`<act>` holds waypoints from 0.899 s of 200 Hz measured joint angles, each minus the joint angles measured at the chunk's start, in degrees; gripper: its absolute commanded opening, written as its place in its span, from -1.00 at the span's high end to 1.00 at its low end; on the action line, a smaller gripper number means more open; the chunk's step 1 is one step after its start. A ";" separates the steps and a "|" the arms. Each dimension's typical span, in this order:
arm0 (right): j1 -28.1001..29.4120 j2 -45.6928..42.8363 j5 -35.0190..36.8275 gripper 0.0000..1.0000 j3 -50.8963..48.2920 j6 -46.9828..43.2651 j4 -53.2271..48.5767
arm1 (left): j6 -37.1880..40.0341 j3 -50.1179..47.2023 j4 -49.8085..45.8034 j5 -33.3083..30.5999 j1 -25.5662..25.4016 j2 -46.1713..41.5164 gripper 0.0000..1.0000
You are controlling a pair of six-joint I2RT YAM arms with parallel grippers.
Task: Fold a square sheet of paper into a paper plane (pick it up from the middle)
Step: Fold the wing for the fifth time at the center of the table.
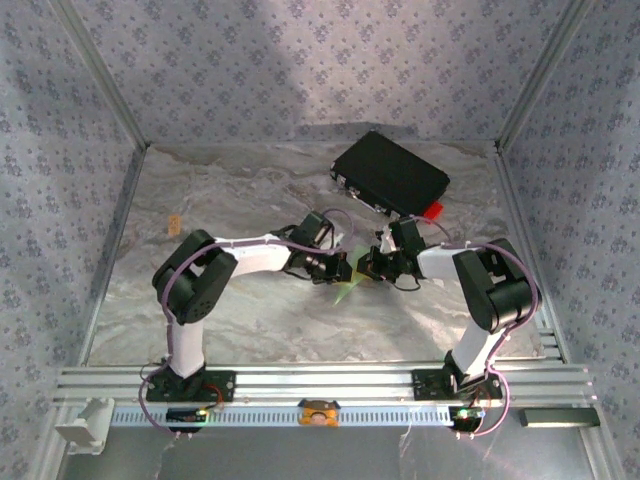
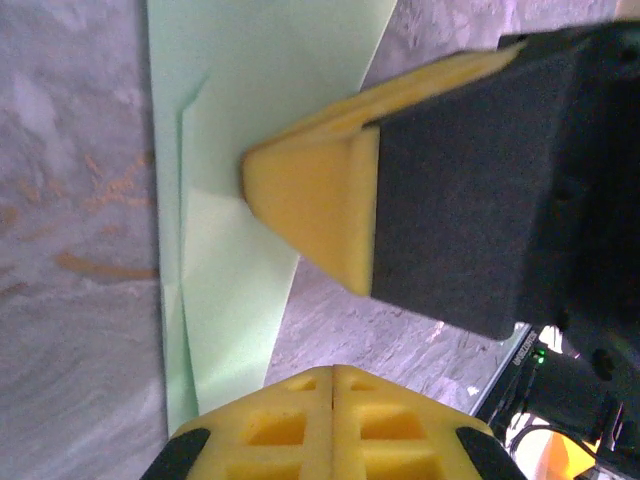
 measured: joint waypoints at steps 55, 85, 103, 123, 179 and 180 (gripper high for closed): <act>-0.04 -0.13 0.22 0.84 -0.15 -0.09 0.02 | 1.03 1.86 -0.85 -0.07 1.01 4.39 0.90; -0.04 -0.28 0.20 0.82 -0.15 -0.09 -0.02 | 1.03 1.81 -0.92 -0.09 0.85 5.29 0.97; -0.22 -1.05 0.15 0.80 -0.13 -0.37 -0.74 | 1.03 1.40 -0.46 -0.07 0.57 5.27 1.00; -1.01 -3.39 0.63 0.80 0.42 -1.66 -3.34 | 0.98 0.92 0.04 -0.04 -0.02 5.09 1.00; -1.88 -5.79 1.09 0.82 2.27 -2.84 -4.31 | 0.09 -0.13 1.29 -0.07 -2.27 4.61 1.00; -1.79 -5.73 1.11 0.82 2.25 -2.82 -4.31 | 0.02 -0.13 1.29 -0.07 -2.27 4.61 1.00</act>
